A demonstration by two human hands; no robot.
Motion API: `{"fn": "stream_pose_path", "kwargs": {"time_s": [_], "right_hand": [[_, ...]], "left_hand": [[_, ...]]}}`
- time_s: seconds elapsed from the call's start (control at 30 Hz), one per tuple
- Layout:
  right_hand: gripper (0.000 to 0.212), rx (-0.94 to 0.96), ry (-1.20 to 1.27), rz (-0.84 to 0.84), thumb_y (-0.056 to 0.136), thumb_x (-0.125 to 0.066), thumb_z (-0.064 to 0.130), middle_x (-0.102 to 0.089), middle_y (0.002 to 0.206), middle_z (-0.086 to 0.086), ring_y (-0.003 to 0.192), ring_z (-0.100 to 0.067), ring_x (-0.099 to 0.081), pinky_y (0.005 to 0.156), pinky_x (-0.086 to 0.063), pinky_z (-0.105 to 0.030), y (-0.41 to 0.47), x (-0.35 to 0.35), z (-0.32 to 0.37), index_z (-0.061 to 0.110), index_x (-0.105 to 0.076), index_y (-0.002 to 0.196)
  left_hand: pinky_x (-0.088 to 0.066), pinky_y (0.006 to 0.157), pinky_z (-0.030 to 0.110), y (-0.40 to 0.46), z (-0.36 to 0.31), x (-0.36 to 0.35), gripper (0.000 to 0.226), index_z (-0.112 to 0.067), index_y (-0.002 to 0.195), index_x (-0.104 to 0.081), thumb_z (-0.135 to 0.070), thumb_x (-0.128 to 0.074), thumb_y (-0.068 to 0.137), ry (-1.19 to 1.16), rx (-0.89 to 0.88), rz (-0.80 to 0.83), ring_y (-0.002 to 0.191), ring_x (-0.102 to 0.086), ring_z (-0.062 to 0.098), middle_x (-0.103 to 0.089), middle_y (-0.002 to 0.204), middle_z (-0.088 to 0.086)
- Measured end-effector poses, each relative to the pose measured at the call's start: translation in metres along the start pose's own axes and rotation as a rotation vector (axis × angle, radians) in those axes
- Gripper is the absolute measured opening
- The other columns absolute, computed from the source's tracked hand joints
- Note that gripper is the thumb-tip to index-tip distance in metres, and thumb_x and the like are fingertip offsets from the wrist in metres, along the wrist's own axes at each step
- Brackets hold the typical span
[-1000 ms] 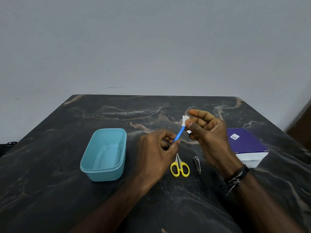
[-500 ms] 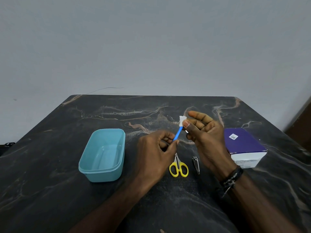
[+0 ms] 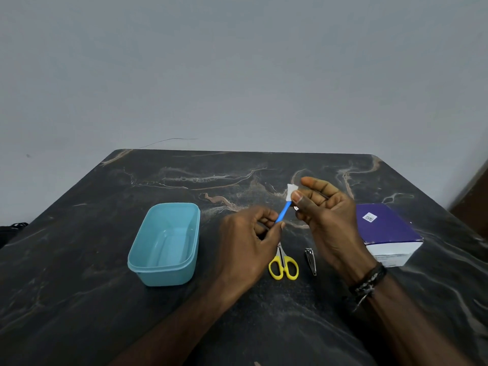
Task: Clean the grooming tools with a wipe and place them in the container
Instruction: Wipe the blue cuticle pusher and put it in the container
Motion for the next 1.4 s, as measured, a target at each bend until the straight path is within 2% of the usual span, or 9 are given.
{"fn": "stream_pose_path", "kwargs": {"time_s": [0.3,0.43,0.6,0.77,0.9,1.03,1.2,1.4], "right_hand": [[0.041,-0.031,-0.004,0.037,0.068,-0.075,0.012,-0.076,0.078,-0.002,0.072,-0.011,-0.071,0.055,-0.053,-0.021,-0.0016,-0.0046,-0.0031,0.008,-0.064,0.108],[0.042,-0.021,0.000,0.000,0.065,-0.076,0.013,-0.076,0.076,-0.001,0.071,-0.011,-0.071,0.056,-0.052,-0.021,-0.0015,-0.0023,-0.0016,0.010,-0.064,0.105],[0.038,-0.036,0.044,-0.034,0.065,-0.075,0.012,-0.077,0.077,-0.001,0.069,-0.010,-0.071,0.057,-0.054,-0.020,0.0001,0.0011,-0.0028,0.012,-0.064,0.101],[0.039,-0.055,0.021,0.028,0.066,-0.076,0.013,-0.076,0.078,-0.003,0.071,-0.012,-0.071,0.055,-0.053,-0.021,-0.0005,-0.0034,-0.0039,0.009,-0.064,0.103],[0.041,-0.029,0.019,-0.003,0.064,-0.077,0.014,-0.076,0.077,-0.003,0.070,-0.011,-0.071,0.054,-0.053,-0.020,-0.0006,-0.0011,-0.0024,0.009,-0.064,0.103],[0.041,-0.035,0.045,-0.030,0.064,-0.077,0.014,-0.077,0.078,-0.003,0.071,-0.011,-0.072,0.056,-0.053,-0.020,0.0002,0.0010,-0.0036,0.011,-0.064,0.102],[0.039,-0.053,0.011,0.029,0.067,-0.076,0.013,-0.076,0.080,-0.003,0.073,-0.013,-0.072,0.056,-0.053,-0.023,-0.0010,-0.0034,-0.0053,0.009,-0.064,0.105],[0.038,-0.020,0.031,-0.026,0.064,-0.076,0.013,-0.076,0.075,-0.002,0.069,-0.011,-0.071,0.056,-0.053,-0.020,-0.0006,0.0002,-0.0030,0.011,-0.064,0.099]], "left_hand": [[-0.057,0.048,0.038,0.0003,-0.0038,0.0029,0.007,-0.029,0.087,-0.067,-0.031,-0.069,0.080,-0.027,0.008,-0.047,0.048,-0.063,0.008,-0.067,0.060,-0.009],[-0.056,0.047,0.039,-0.0001,-0.0035,0.0019,0.010,-0.028,0.089,-0.067,-0.033,-0.067,0.081,-0.019,-0.003,-0.019,0.049,-0.063,0.009,-0.067,0.061,-0.007],[-0.054,0.045,0.029,-0.0001,-0.0034,0.0003,0.013,-0.028,0.091,-0.066,-0.035,-0.067,0.081,0.009,-0.023,-0.014,0.048,-0.063,0.007,-0.066,0.061,-0.010],[-0.053,0.045,0.030,0.0010,-0.0010,0.0032,0.010,-0.029,0.090,-0.066,-0.034,-0.067,0.081,-0.013,0.006,-0.027,0.046,-0.060,0.006,-0.064,0.058,-0.010],[-0.051,0.046,0.025,0.0004,-0.0013,0.0010,0.009,-0.027,0.090,-0.067,-0.030,-0.069,0.082,-0.017,0.008,-0.012,0.047,-0.060,0.006,-0.064,0.059,-0.010],[-0.052,0.045,0.029,-0.0005,-0.0018,0.0002,0.009,-0.025,0.089,-0.068,-0.031,-0.068,0.082,0.000,-0.001,-0.003,0.046,-0.060,0.007,-0.064,0.058,-0.009],[-0.048,0.045,0.022,0.0004,-0.0024,0.0031,0.004,-0.024,0.088,-0.069,-0.025,-0.070,0.084,-0.002,0.006,-0.019,0.046,-0.058,0.004,-0.063,0.057,-0.010],[-0.055,0.047,0.030,-0.0011,-0.0058,0.0012,0.006,-0.021,0.091,-0.070,-0.022,-0.070,0.085,0.028,-0.027,0.003,0.050,-0.062,0.008,-0.065,0.061,-0.007]]}}
Point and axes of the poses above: each hand's wrist, its own y-axis towards the middle knuckle, its own x-axis out of the back of the hand, z = x × y, the point moved 3 cm from there along y, towards the middle knuckle
